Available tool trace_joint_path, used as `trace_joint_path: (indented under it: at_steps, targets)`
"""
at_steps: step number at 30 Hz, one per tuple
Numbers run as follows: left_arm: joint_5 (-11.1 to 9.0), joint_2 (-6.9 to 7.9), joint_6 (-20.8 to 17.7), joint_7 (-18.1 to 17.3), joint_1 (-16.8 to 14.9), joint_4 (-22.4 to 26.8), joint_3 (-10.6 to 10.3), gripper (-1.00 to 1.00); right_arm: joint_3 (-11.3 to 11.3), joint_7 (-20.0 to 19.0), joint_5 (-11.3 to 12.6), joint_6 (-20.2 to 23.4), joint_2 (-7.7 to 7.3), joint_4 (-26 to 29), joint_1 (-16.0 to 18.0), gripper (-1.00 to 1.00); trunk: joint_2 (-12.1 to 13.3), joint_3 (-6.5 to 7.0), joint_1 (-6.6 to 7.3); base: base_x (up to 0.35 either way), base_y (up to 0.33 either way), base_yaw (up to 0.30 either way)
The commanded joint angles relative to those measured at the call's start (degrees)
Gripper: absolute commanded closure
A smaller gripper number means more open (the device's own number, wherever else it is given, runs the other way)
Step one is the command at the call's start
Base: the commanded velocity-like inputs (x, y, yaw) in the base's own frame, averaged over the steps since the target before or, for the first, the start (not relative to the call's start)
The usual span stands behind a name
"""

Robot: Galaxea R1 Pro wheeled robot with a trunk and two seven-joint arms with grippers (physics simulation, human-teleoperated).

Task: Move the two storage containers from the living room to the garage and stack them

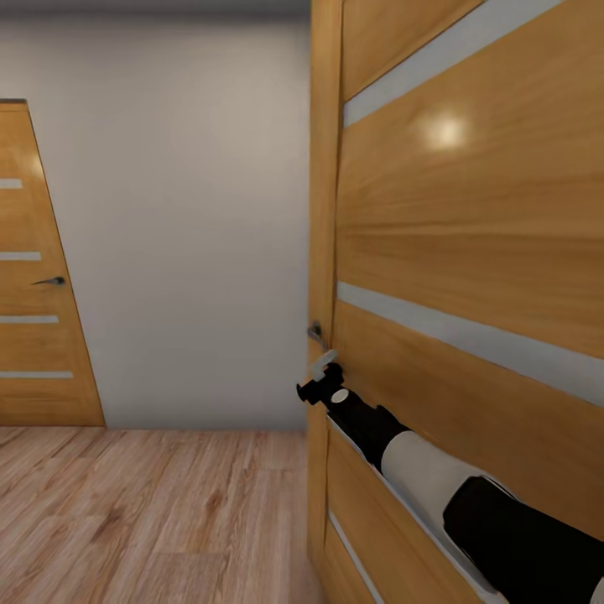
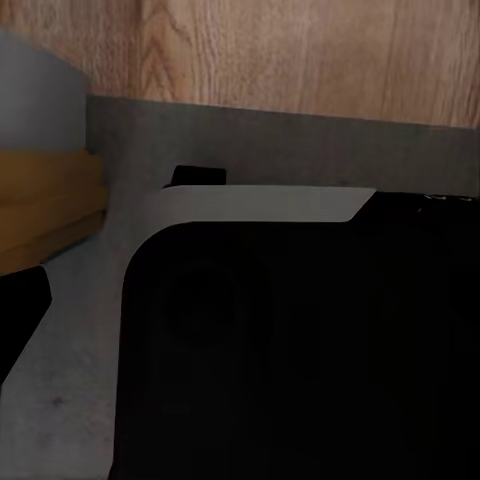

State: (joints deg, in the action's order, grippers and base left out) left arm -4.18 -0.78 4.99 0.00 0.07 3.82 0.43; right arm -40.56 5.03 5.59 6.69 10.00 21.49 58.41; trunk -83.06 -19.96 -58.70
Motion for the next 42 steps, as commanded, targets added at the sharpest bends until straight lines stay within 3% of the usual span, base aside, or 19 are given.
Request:
trace_joint_path:
  at_steps: [1,13,27,35,42]
  targets:
    - [-0.4,-0.01,0.1,0.0,0.0,0.1,0.0,-1.00,-0.4,0.4,0.7,0.2,0.00,-0.4,0.1,-1.00,0.0,-0.07,-0.03,0.201,0.000,0.000]
    - [-0.4,-0.02,0.1,0.0,0.0,0.1,0.0,-1.00,1.7,0.4,0.8,-3.5,0.00,-4.6,0.1,-1.00,0.0,-0.07,-0.03,0.105,0.000,0.000]
    - [-0.4,-0.01,0.1,0.0,0.0,0.1,0.0,-1.00,2.3,0.4,0.8,-5.0,0.00,-5.3,0.1,-1.00,0.0,-0.07,-0.03,0.003,0.000,0.000]
    - [-0.4,-0.01,0.1,0.0,0.0,0.1,0.0,-1.00,3.6,0.4,0.7,-7.8,0.00,-10.6,0.1,-1.00,0.0,-0.07,-0.03,0.000,0.000,0.000]
    - [-0.4,-0.01,0.1,0.0,0.0,0.1,0.0,-1.00,4.0,0.4,0.7,-8.4,0.00,-11.6,0.1,-1.00,0.0,-0.07,-0.03,0.000,0.000,0.000]
